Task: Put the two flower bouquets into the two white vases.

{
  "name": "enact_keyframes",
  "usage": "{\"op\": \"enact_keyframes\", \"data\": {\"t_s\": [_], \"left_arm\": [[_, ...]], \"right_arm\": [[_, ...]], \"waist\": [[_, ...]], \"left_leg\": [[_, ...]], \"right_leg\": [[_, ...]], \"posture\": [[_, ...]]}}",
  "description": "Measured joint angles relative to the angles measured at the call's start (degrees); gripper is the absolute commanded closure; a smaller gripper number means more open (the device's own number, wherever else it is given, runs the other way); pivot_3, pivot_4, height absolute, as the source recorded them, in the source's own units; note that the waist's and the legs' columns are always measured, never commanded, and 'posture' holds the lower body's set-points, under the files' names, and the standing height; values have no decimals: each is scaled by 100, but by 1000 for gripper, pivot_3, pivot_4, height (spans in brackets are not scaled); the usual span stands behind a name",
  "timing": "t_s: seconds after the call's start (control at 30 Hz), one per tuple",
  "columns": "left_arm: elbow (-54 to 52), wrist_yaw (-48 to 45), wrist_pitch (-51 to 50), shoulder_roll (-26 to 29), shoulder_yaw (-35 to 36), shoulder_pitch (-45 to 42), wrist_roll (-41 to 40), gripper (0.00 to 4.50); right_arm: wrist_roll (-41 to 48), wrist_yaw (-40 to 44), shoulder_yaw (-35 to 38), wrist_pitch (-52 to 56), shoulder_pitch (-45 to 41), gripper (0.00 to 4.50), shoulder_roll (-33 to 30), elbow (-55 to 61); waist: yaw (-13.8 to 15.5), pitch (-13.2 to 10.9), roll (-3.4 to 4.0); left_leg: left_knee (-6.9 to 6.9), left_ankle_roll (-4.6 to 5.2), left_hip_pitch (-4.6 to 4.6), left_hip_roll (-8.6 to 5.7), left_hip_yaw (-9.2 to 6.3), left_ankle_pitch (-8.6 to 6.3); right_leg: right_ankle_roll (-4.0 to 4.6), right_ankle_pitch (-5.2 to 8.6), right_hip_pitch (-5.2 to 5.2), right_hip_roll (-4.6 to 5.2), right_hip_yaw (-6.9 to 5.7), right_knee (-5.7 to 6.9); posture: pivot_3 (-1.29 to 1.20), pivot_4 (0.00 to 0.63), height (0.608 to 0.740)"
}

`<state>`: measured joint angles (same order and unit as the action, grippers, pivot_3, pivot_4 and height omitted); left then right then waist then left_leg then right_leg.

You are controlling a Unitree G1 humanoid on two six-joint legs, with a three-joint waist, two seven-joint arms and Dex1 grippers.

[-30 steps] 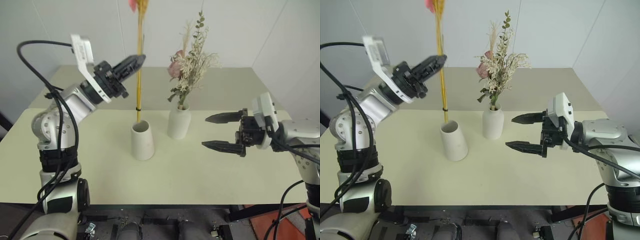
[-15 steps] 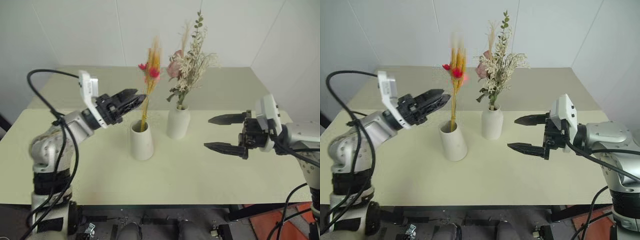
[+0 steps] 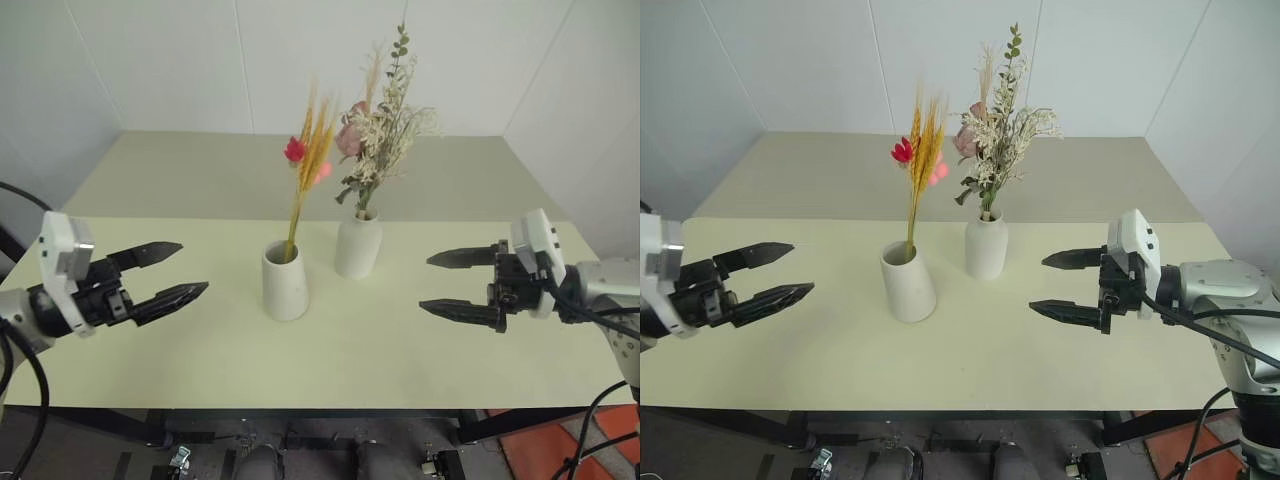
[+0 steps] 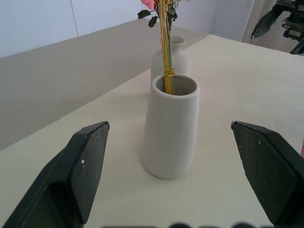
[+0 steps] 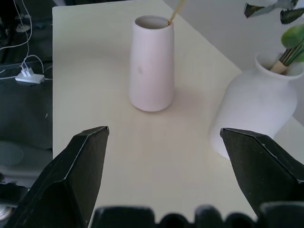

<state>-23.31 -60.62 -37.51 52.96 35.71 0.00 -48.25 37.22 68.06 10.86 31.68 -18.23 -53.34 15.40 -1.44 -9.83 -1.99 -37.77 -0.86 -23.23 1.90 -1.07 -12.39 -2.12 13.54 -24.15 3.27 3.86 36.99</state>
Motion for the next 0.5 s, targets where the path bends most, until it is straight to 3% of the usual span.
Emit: {"op": "enact_keyframes", "data": {"t_s": [0.2, 0.5], "left_arm": [[-77, -639, 313, 233, 166, 565, 222, 24], [-88, -762, 455, 287, 163, 571, 221, 24]], "right_arm": [[-5, -70, 280, 23, 335, 0, -182, -59], [2, -160, 460, 106, 589, 0, -265, -8]], "waist": [[26, 0, 1], [33, 0, 1]], "left_leg": [[1, 0, 3, 4, 6, 0], [1, 0, 4, 6, 8, 0]], "right_leg": [[-1, 6, -1, -2, 2, 0], [-13, 13, -1, -3, 4, 0]], "posture": [[0, 150, 740], [0, 150, 740]]}}
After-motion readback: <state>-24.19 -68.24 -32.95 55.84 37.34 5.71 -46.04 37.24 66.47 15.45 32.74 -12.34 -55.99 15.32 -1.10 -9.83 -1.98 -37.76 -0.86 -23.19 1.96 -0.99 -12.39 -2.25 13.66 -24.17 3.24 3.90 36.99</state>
